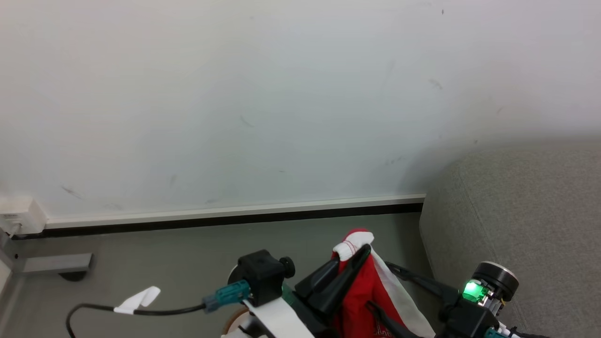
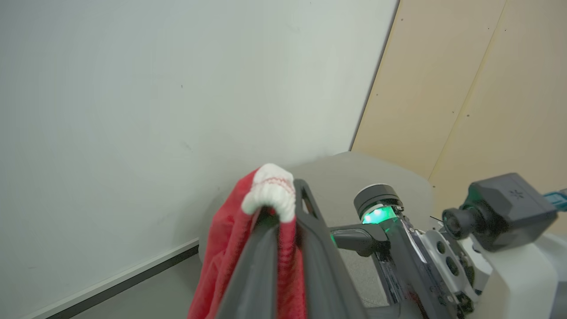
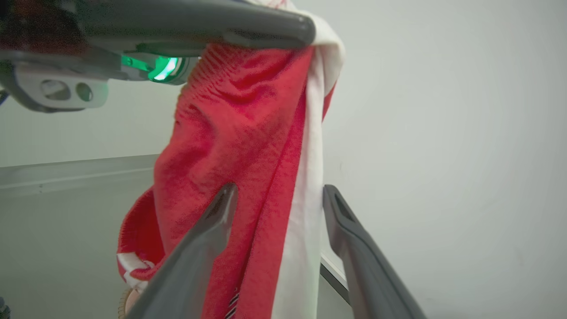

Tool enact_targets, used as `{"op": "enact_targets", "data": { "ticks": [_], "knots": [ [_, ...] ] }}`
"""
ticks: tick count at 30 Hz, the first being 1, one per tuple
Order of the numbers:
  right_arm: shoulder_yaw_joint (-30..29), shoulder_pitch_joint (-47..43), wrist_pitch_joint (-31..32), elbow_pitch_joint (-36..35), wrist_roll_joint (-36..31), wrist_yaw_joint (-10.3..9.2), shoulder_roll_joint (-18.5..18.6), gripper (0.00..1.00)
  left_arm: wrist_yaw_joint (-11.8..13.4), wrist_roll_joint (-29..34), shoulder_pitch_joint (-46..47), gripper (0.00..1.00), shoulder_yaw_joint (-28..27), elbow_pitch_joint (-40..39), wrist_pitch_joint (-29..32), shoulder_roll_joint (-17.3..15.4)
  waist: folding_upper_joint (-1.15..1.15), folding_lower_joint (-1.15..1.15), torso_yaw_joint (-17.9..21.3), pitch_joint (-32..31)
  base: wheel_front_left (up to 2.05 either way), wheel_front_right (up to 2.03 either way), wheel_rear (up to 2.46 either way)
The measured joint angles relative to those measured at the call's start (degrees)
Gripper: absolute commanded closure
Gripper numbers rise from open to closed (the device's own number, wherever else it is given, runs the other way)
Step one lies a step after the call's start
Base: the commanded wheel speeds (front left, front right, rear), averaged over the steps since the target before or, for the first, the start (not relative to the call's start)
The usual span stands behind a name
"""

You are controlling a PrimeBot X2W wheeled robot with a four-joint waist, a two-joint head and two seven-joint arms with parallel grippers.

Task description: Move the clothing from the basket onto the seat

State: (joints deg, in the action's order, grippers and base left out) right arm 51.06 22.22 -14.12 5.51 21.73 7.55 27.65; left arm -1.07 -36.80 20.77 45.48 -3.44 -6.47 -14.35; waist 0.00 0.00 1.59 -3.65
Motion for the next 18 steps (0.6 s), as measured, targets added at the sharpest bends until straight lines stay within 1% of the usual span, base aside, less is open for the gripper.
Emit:
{"op": "enact_targets", "data": {
  "ticks": [5,9,16,17,18],
  "knots": [
    [5.53,2.68,2.19,1.69,5.38,0.01,0.59,0.00,-0.81,0.02,0.88,1.00,1.47,0.07,0.63,1.02,0.00,0.00,-0.60,0.08,0.00,0.00,0.00],
    [6.06,4.32,1.65,3.16,9.46,0.01,0.19,0.00,-1.55,0.01,1.59,1.00,2.45,0.20,0.91,1.86,0.00,0.00,-0.81,0.25,0.00,0.00,0.00],
    [10.58,5.95,1.68,5.37,17.04,0.01,-0.52,0.00,-2.49,-0.25,2.21,1.00,3.56,0.66,1.12,2.78,0.00,0.00,-0.84,0.33,0.00,0.00,0.00],
    [10.85,6.02,1.69,5.83,18.25,0.01,-0.68,0.48,-2.50,-0.29,2.26,1.00,3.57,0.75,1.00,2.87,0.00,0.00,-0.82,0.30,0.00,0.00,0.00],
    [11.06,6.03,1.69,6.31,19.46,0.01,-0.88,0.76,-2.50,-0.36,2.32,1.00,3.56,0.84,0.89,2.92,0.00,0.00,-0.78,0.28,0.00,0.00,0.00]
  ]
}}
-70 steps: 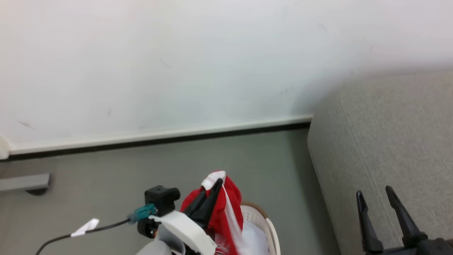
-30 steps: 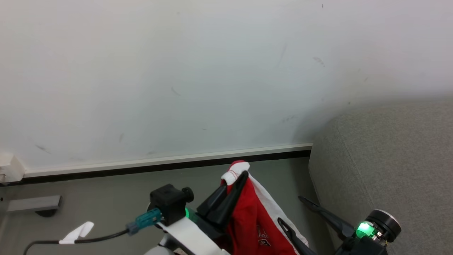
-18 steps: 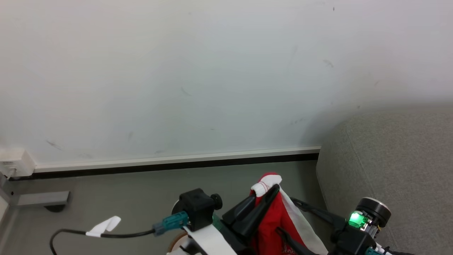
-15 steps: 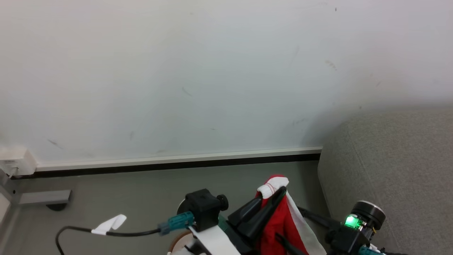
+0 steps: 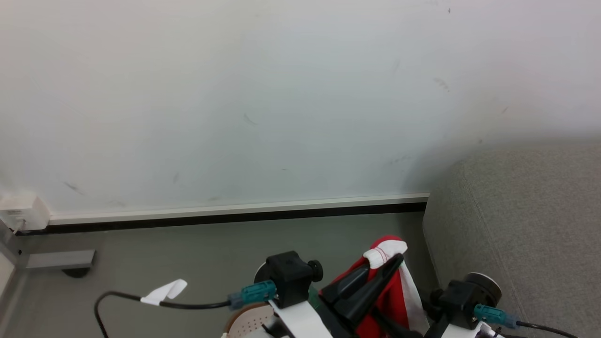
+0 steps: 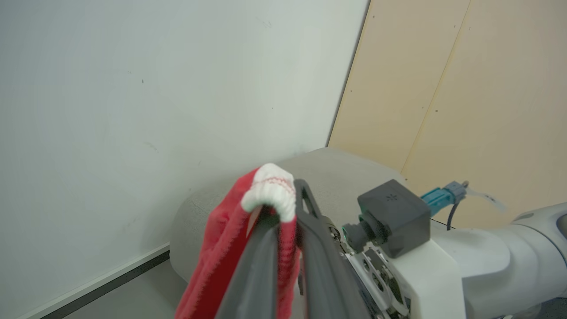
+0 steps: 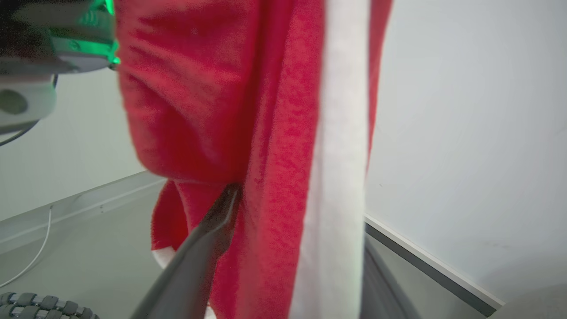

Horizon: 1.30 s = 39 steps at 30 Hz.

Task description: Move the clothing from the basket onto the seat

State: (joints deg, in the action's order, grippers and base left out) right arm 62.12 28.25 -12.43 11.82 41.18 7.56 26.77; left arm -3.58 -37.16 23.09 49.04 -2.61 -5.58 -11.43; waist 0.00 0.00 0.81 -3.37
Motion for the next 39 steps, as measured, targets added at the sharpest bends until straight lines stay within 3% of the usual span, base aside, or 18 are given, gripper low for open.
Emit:
{"op": "enact_targets", "data": {
  "ticks": [1,7,8,9,10,11,22,39],
  "knots": [
    [0.00,0.03,-0.14,0.44,1.00,0.00,-0.23,1.00,0.00,-0.05,0.07,1.00,0.00,0.10,-0.08,0.03,0.00,0.00,0.05,-0.01,0.00,0.00,0.00],
    [-0.49,0.52,-1.25,2.60,3.37,0.00,-1.19,1.00,0.03,-0.05,0.13,1.00,-0.09,1.16,-0.56,-0.20,0.00,0.00,0.60,0.06,0.00,0.00,0.00],
    [-0.82,0.53,-1.36,2.80,3.60,0.00,-1.18,1.00,0.08,-0.05,0.13,0.89,-0.15,1.36,-0.64,-0.24,0.00,0.00,0.71,0.09,0.00,0.00,0.00],
    [-1.11,0.53,-1.67,2.88,3.88,0.00,-1.15,1.00,0.18,-0.05,0.13,0.65,-0.24,1.58,-0.81,-0.26,0.00,0.00,0.84,0.13,0.00,0.00,0.00],
    [-1.35,0.54,-1.76,2.89,4.07,0.00,-1.14,1.00,0.60,-0.04,0.13,0.38,-0.42,1.81,-1.14,-0.29,0.00,0.00,0.97,0.19,0.00,0.00,0.00],
    [-1.65,0.54,-1.79,2.85,4.30,0.00,-1.10,1.00,0.71,-0.01,0.13,0.00,-0.62,2.12,-1.30,-0.35,0.00,0.00,1.14,0.27,0.00,0.00,0.00],
    [-8.31,-0.24,-2.47,0.85,4.70,0.00,2.18,1.00,1.93,0.71,-0.18,0.00,-0.64,5.27,-2.90,-0.89,0.00,0.00,5.88,1.14,0.00,0.00,0.00],
    [-20.59,-4.39,-2.59,-4.16,3.23,0.00,7.93,1.00,0.79,1.41,-0.02,0.00,2.26,8.80,-4.14,1.26,0.00,0.00,22.43,3.27,0.00,0.00,0.00]
  ]
}}
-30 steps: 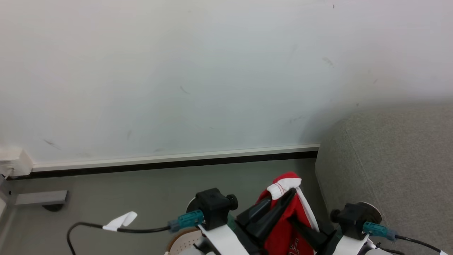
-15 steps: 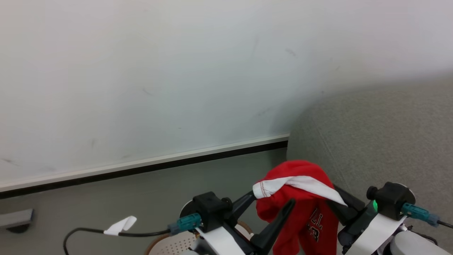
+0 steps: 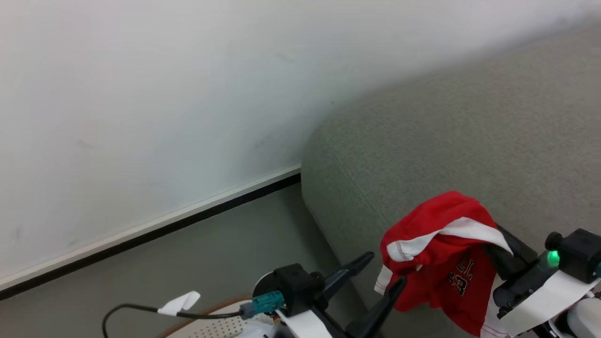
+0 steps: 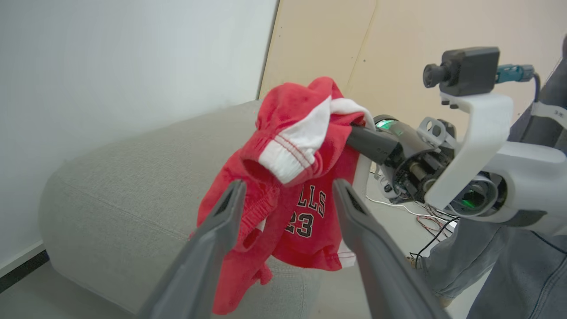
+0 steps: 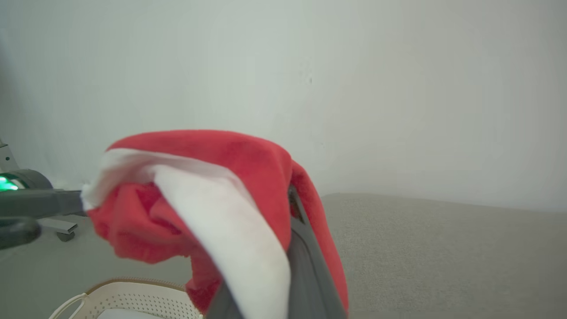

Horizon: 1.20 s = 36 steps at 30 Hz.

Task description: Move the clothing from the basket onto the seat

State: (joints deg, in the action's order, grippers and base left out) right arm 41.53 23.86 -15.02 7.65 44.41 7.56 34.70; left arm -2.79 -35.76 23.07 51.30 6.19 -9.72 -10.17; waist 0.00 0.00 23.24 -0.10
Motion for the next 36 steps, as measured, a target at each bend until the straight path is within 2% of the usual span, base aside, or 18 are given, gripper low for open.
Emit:
{"op": "enact_targets", "data": {
  "ticks": [6,13,25,36],
  "knots": [
    [-4.60,-2.60,-0.01,-1.99,-0.27,0.00,1.32,1.00,-0.24,0.26,0.59,0.00,0.64,0.94,-0.52,0.42,0.00,0.00,4.82,0.78,0.00,0.00,0.00],
    [-8.73,-5.78,0.03,-4.52,-1.88,-0.01,1.51,1.00,-1.07,0.38,2.26,0.00,1.26,2.21,-0.90,1.01,0.00,0.00,6.13,2.51,0.00,0.00,0.00],
    [-12.03,-4.28,2.44,-5.78,-3.61,0.00,-2.13,1.00,-0.69,0.47,4.15,0.00,0.11,3.01,-1.71,0.45,0.00,0.00,4.98,3.91,0.00,0.00,0.00],
    [-14.88,1.02,2.35,-4.65,-5.08,-0.01,-4.71,1.00,-1.31,1.98,9.59,0.00,-0.29,3.37,-0.42,-0.38,0.00,-0.01,1.43,10.03,0.00,0.00,0.00]
  ]
}}
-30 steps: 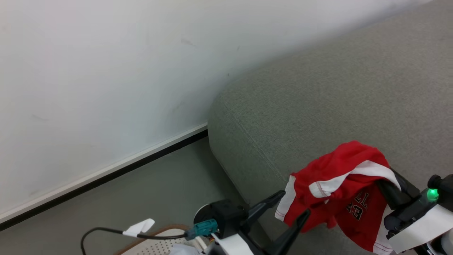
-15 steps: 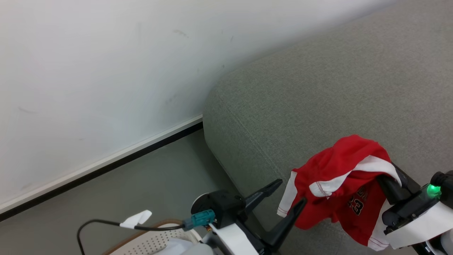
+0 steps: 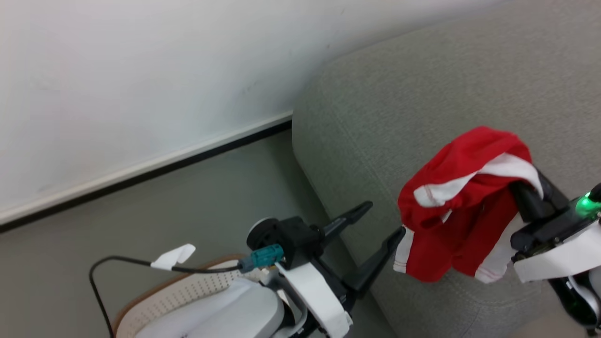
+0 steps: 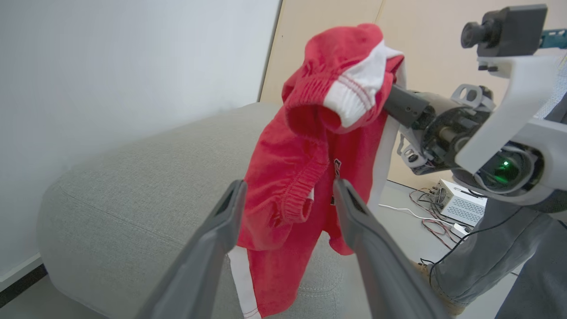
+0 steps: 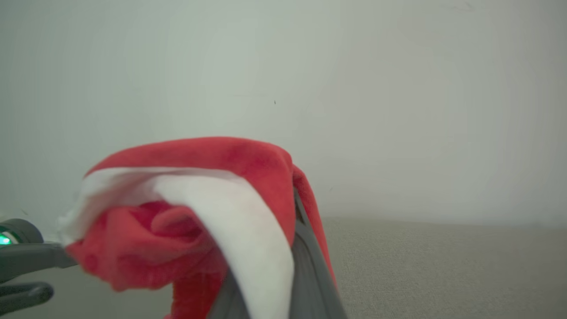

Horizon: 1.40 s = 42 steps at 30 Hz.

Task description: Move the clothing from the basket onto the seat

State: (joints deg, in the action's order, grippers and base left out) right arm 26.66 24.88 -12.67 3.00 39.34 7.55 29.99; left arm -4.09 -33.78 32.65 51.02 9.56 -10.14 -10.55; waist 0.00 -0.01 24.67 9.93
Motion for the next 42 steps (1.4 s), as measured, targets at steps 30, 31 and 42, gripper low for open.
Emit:
{"op": "enact_targets", "data": {
  "ticks": [30,31,42],
  "knots": [
    [-26.37,45.55,-0.62,32.34,-13.18,0.01,3.36,1.00,-2.20,5.56,25.81,0.00,-0.25,3.04,2.65,2.46,0.00,-0.01,-11.15,26.90,0.00,0.00,0.00],
    [-27.13,45.51,-0.79,34.90,-14.43,0.01,3.28,1.00,-2.21,5.57,26.21,0.00,-0.15,3.18,2.65,2.66,0.00,0.00,-11.60,27.52,0.00,0.00,0.00],
    [-41.23,39.05,-2.30,55.53,-26.79,0.01,-4.52,0.00,-2.08,5.93,26.18,0.00,0.63,5.24,2.03,2.22,0.00,0.00,-13.88,30.12,0.00,0.00,0.00]
  ]
}}
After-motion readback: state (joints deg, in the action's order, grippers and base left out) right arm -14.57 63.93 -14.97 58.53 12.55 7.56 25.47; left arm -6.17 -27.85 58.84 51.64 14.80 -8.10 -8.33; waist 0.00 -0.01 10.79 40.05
